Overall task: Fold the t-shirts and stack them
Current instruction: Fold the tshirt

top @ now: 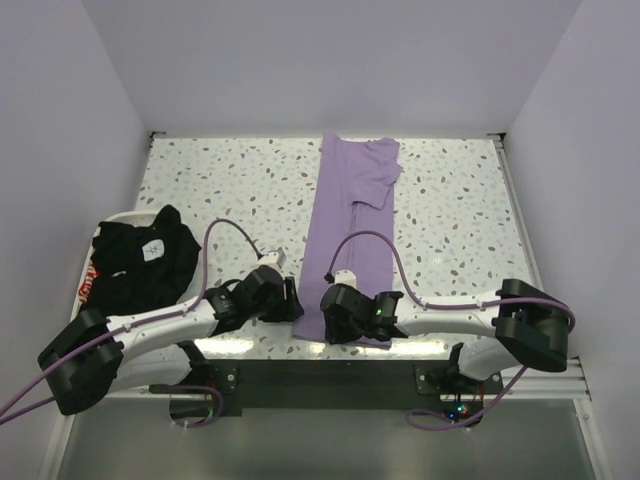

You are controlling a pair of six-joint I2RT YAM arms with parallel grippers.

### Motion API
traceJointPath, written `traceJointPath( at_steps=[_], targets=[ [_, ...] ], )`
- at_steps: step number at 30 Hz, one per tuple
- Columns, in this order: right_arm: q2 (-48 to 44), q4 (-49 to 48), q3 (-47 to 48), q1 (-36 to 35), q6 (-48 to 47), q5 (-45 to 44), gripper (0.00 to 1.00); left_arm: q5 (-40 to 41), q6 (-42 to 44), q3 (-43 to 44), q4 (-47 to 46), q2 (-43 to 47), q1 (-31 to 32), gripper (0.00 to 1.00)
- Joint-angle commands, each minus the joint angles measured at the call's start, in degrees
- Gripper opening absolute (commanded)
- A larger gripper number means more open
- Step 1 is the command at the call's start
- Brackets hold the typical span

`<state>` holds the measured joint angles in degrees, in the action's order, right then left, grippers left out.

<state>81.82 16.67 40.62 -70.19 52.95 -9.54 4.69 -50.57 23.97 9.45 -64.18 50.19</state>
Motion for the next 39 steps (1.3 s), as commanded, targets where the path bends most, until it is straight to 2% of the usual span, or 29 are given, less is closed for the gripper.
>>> traceJointPath(
  at_steps=[1, 6, 10, 20, 31, 39],
  targets=[
    [0.53, -1.20, 0.95, -0.38, 1.19, -2.68, 0.31, -0.82, -1.03, -0.32, -2.69, 0.55, -0.27, 0.61],
    [0.80, -1.81, 0.69, -0.38, 1.19, -2.41, 0.19, -1.08, -0.94, -0.32, -2.77, 0.64, -0.27, 0.60],
    [-0.69, -0.07, 1.13, -0.64, 1.11, -2.24, 0.00, -1.35, -0.68, -0.32, -2.34, 1.08, -0.18, 0.60],
    [-7.46, 6.19, -0.10, -1.44, 1.63, -4.61, 0.00, -1.35, 0.12, -0.50, -0.76, 1.69, -0.19, 0.60],
    [-6.15, 4.25, -3.88, -2.14, 3.48, -4.79, 0.00, -1.87, 1.08, -1.20, 1.36, 1.69, -0.27, 0.55],
    [-6.14, 4.78, -3.36, -2.40, 3.39, -5.14, 0.00, -4.42, 1.70, -3.22, -1.01, 0.72, -0.10, 0.52]
  ],
)
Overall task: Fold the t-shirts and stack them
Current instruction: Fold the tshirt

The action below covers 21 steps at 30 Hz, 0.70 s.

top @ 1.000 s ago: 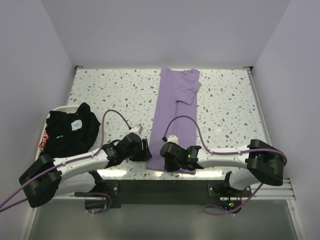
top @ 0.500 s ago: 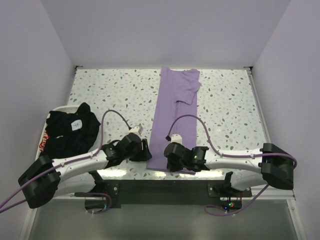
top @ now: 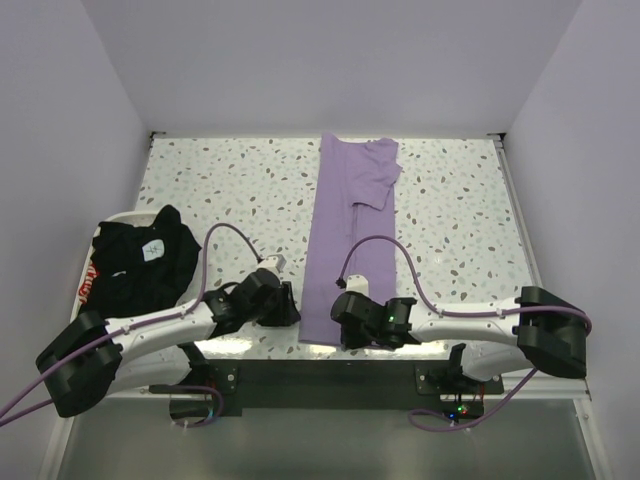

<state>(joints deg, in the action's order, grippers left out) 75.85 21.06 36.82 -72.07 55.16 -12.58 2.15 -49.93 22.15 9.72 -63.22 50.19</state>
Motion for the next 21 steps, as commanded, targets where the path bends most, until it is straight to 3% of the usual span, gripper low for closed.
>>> traceJointPath(
  at_steps=[1, 5, 11, 14, 18, 21],
  targets=[
    [-0.44, 1.43, 0.71, -0.61, 1.18, -2.53, 0.00, -1.89, 1.06, -1.50, -1.71, 0.11, -0.10, 0.52],
    [-3.77, 5.12, 2.29, -0.61, 1.18, -4.20, 0.16, -3.38, 1.76, -1.59, -1.54, 2.13, -0.10, 0.52],
    [-11.32, 15.31, 5.02, -0.52, 2.15, -7.02, 0.50, -3.73, 3.17, -0.79, 0.30, 4.59, -0.10, 0.47],
    [-13.45, 21.20, 5.46, -0.44, 3.90, -9.83, 0.51, -4.96, 3.44, -1.32, -0.48, 4.42, -0.10, 0.45],
    [-18.18, 31.38, 4.49, -0.18, 8.73, -14.05, 0.45, -7.42, 3.44, -2.29, -2.42, 3.55, -0.10, 0.41],
    [-23.36, 32.90, 1.25, 2.80, 8.22, -11.70, 0.44, -8.65, 3.61, -2.73, -4.08, 2.58, 0.69, 0.40]
  ],
)
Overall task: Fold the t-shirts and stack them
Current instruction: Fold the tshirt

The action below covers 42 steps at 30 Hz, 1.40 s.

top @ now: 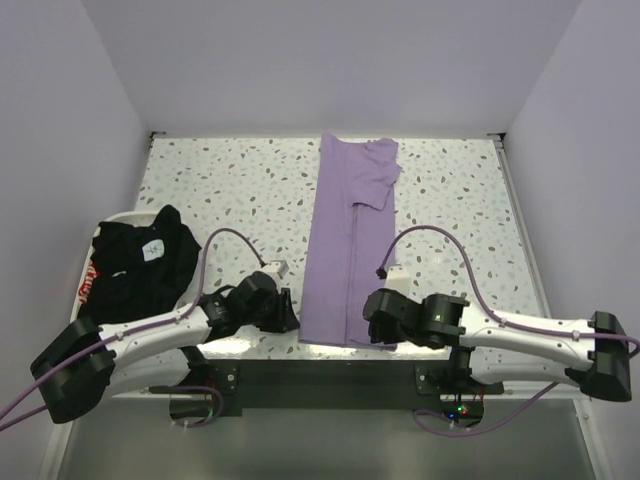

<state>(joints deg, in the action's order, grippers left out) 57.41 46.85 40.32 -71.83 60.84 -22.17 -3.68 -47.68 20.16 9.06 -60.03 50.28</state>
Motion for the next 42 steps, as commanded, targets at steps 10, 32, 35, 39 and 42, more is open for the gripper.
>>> traceJointPath(
  at_steps=[10, 32, 35, 39, 42],
  targets=[
    [-11.27, 1.15, -10.07, 28.32, -13.29, 20.49, 0.42, -3.00, 1.36, -0.39, -4.93, -2.72, 1.84, 0.40],
    [-12.58, -7.21, -20.80, 30.53, -7.05, 29.21, 0.29, -2.91, 0.04, -1.80, -5.72, 2.03, 2.45, 0.49],
    [-12.84, -7.65, -21.15, 30.52, -6.70, 29.21, 0.29, -3.35, -0.30, -2.05, -6.59, -1.22, 2.63, 0.46],
    [-13.46, -8.00, -21.86, 30.61, -5.91, 29.03, 0.28, -2.91, -1.19, -2.67, -8.18, -3.95, 3.76, 0.43],
    [-13.72, -8.18, -22.30, 30.52, -5.56, 29.12, 0.28, -2.12, -2.24, -2.50, -10.36, -6.06, 5.34, 0.40]
  ],
)
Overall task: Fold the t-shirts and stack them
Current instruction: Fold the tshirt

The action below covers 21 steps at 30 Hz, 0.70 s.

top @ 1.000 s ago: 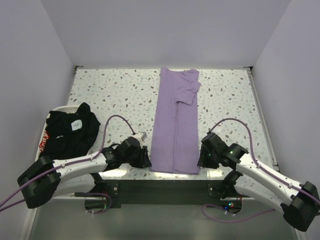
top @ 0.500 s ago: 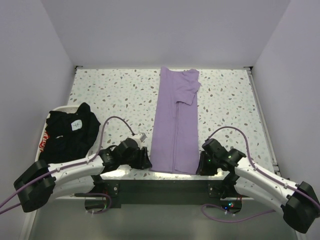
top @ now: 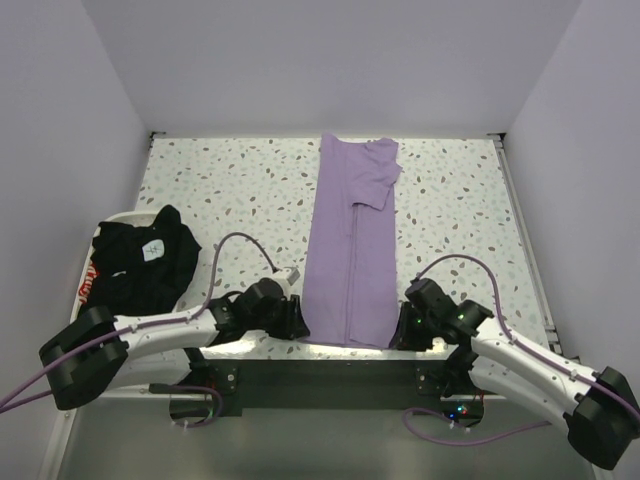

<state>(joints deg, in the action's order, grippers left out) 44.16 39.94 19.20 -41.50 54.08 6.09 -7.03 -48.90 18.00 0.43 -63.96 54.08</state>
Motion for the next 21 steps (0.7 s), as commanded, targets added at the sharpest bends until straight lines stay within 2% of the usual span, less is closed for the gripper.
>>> traceJointPath(
  at_steps=[1, 6, 10, 15, 17, 21],
  targets=[
    [-0.57, -1.27, -1.18, 0.19, 1.29, 0.94, 0.27, 1.49, -1.28, 0.01, -1.92, -2.83, 2.07, 0.38],
    [-3.37, -0.13, -1.36, 0.19, 1.81, 0.51, 0.26, 2.37, -2.42, 0.98, -1.39, -4.33, 4.62, 0.29],
    [-4.87, 0.22, -1.18, 0.19, 1.81, 0.24, 0.19, 2.54, -2.60, 2.47, -0.87, -4.94, 5.24, 0.17],
    [-5.93, 0.92, 0.48, 0.19, 0.59, -1.25, 0.05, 2.63, -1.72, 5.46, -0.51, -5.82, 5.59, 0.04],
    [-5.75, 1.62, 2.41, 0.27, -0.73, -2.82, 0.00, 3.24, -0.76, 8.36, 2.72, -6.61, 5.59, 0.02],
    [-5.14, 2.42, 6.45, 0.19, -2.75, -5.90, 0.00, 4.74, 1.35, 14.77, 6.34, -8.54, 5.24, 0.00]
  ],
)
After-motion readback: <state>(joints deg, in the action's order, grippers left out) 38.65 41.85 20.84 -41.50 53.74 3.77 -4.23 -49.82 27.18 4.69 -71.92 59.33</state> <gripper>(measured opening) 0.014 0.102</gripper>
